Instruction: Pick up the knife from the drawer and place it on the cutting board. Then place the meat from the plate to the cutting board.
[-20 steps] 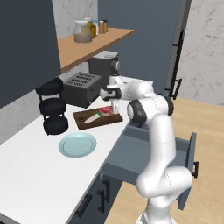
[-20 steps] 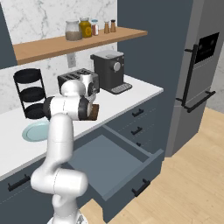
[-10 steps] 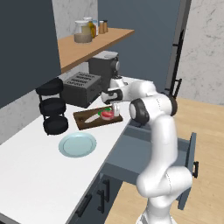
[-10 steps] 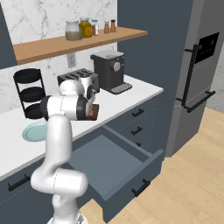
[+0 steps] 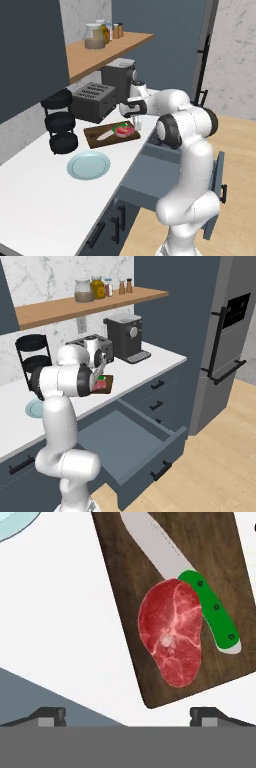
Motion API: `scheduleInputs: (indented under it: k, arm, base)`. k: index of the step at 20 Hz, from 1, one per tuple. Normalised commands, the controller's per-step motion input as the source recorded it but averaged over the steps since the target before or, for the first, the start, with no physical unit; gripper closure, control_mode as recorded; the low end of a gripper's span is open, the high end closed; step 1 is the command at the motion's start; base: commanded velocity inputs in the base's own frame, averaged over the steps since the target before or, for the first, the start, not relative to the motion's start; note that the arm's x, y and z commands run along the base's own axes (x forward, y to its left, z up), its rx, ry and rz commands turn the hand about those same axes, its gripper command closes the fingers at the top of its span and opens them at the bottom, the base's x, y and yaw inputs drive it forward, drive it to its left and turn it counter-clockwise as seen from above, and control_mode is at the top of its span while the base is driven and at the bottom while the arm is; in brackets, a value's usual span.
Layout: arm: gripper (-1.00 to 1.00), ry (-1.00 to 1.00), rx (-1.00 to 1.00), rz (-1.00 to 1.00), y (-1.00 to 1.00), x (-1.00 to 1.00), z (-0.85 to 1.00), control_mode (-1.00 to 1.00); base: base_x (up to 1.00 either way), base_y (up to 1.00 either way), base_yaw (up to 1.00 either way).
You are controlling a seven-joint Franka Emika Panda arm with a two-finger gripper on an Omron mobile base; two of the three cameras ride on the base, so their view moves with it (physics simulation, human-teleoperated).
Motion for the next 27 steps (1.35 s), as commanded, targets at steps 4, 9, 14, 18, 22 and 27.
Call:
scheduleInputs:
  k: [4,9,14,18,22,27]
  arm:
    - [-1.0,-0.16,0.06,0.0,-0.31,-1.0,0.66,-1.0]
    - [-1.0,-0.07,0.11,0.0,-0.34,-0.9,0.79,-1.0]
    - [-1.0,0.0,0.18,0.0,-0.58,-0.58,0.86,-1.0]
    - [-1.0,0.0,0.19,-0.05,-0.53,-0.78,0.46,-1.0]
    - [-1.0,-0.04,0.11,-0.01,-0.55,-0.82,-0.03,-1.0]
    - [-1.0,-0.12,0.13,-0.02,-0.53,-0.97,-0.21,-1.0]
  base:
    - [0.0,0.0,0.0]
    - [0.0,0.0,0.0]
    - [0.0,0.0,0.0]
    - [0.0,0.0,0.0]
    - [0.0,0.0,0.0]
    - [0.0,0.0,0.0]
